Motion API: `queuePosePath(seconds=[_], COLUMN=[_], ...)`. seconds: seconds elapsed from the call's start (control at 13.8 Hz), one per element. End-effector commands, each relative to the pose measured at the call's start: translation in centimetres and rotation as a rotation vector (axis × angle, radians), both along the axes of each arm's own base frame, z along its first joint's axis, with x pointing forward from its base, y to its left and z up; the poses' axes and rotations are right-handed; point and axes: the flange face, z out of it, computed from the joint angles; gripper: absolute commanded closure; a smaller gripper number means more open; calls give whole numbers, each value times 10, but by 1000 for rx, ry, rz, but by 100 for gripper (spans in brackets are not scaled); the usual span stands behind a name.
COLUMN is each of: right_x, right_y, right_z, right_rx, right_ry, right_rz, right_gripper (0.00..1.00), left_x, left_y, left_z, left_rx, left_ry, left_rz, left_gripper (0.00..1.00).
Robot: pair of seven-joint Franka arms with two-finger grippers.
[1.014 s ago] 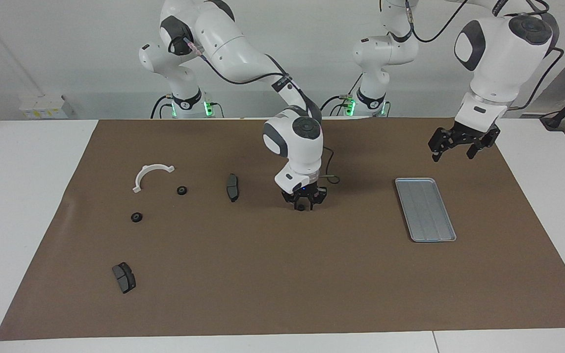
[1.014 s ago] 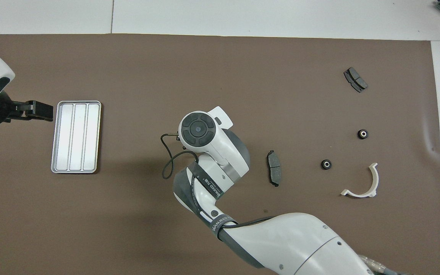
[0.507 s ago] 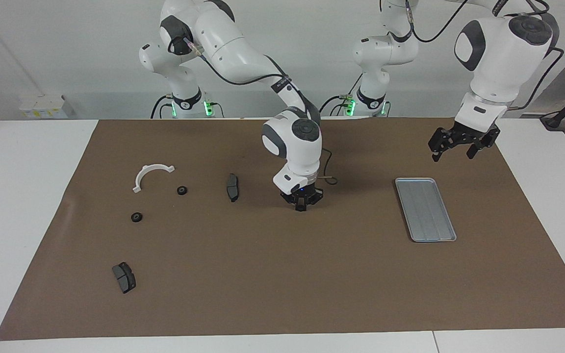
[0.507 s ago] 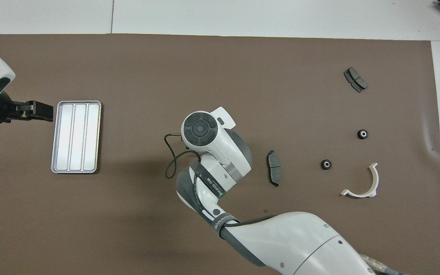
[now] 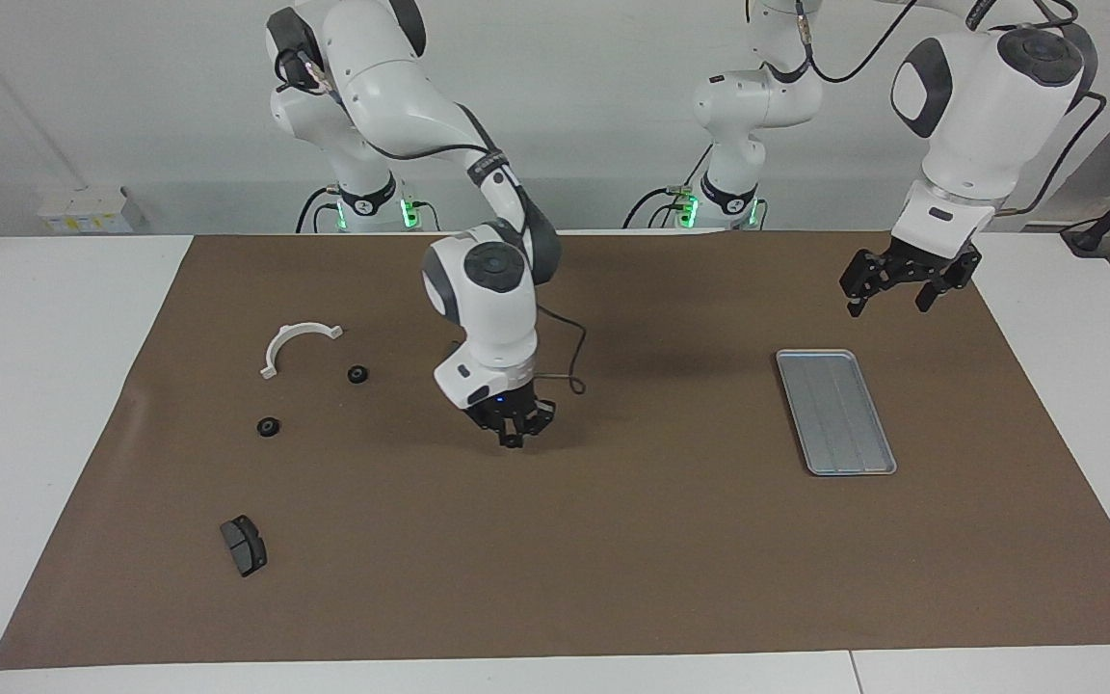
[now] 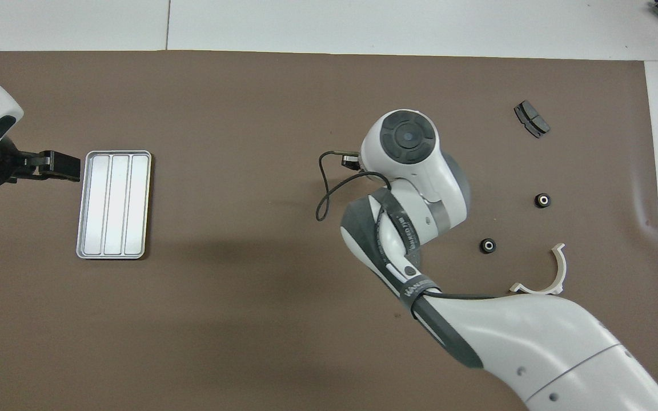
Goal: Place bearing gear from tray to pile
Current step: 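Carry the gear to the pile and open the right gripper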
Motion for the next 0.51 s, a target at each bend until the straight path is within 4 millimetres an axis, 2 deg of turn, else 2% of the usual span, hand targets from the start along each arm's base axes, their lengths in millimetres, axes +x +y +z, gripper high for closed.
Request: queuePosePath(seconds=[0.0, 0.14, 0.22, 0.29, 0.43], right_x=[-14, -4, 1, 5, 11], right_y=[-66, -112, -141, -167, -197], right_z=[8, 6, 3, -5, -33], right_rx=[-20, -30, -29, -33, -37], right_ry=[20, 25, 26, 14, -22], right_rz=[61, 95, 107, 127, 156], right_gripper=[100, 100, 100, 100, 97], left_x=[-9, -9, -10, -11, -10], left_y=[-1, -1, 0, -1, 0], left_z=[3, 4, 5, 5, 6], left_rx=[-4, -4, -3, -3, -4], left_ry=[-8, -8, -5, -4, -13], left_rz=[-12, -13, -11, -13, -12], left_gripper=[0, 0, 0, 0, 0])
